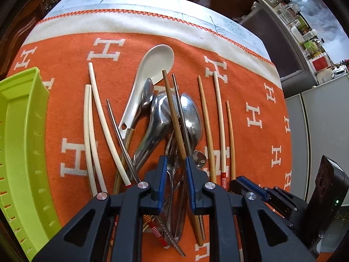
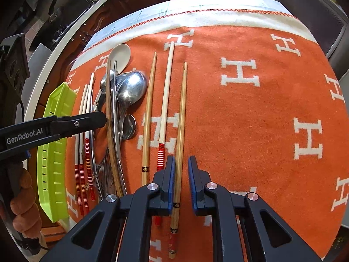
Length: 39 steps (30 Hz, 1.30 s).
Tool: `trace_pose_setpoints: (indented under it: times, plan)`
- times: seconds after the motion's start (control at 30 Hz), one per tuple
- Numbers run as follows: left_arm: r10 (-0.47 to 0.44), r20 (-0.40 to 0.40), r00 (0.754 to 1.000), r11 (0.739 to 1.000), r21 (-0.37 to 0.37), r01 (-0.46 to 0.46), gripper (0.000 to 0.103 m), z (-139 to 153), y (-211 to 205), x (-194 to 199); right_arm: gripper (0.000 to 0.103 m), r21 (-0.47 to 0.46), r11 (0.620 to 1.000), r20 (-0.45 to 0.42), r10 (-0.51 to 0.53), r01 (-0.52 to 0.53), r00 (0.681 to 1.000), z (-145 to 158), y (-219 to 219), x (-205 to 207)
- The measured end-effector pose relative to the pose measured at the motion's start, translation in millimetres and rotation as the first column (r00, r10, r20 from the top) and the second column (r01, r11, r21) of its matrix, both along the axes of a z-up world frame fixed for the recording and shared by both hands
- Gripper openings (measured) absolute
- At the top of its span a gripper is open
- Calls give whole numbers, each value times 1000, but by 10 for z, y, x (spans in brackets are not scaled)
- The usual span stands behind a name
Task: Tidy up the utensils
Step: 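Grasp a plain wooden chopstick with the left tool while the right tool grasps another chopstick, then carry both chopsticks over the green tray and open both tools to drop them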
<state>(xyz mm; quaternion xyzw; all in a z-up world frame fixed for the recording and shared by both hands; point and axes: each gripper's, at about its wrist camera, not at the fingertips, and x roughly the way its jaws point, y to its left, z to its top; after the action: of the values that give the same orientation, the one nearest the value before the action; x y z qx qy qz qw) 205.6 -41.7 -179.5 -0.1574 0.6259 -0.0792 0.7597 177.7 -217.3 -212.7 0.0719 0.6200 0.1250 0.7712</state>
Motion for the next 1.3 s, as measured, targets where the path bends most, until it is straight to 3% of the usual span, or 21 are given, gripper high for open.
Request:
trace_pose_setpoints:
  times: [0.27,0.37,0.6,0.73,0.97,1.17,1.3]
  plan:
    - [-7,3,1000,999,34,6,15,-35,-103,33,12,6,1000,-1,-5,5,1000,30,-80,-52]
    - [-2,14,1000,998,62,1,8,-32,-115,29,12,7,1000,-1,-6,6,1000,31,-77,-51]
    - [7,35,999,999,38,-8,5,-104,-104,3,12,-8,1000,4,-5,5,1000,41,-37,-44]
    - [7,66,998,999,48,-10,4,-55,-79,-56,7,-2,1000,9,-10,10,1000,50,-16,-54]
    - [-7,104,995,1000,-1,7,4,303,105,-298,6,67,996,-16,-51,52,999,154,-105,-170]
    - [-17,156,988,998,-62,27,4,776,356,-608,6,115,992,3,-52,51,999,484,-2,-346]
    - [-5,214,977,999,-49,16,4,1112,598,-860,6,151,989,35,-18,13,999,757,221,-505]
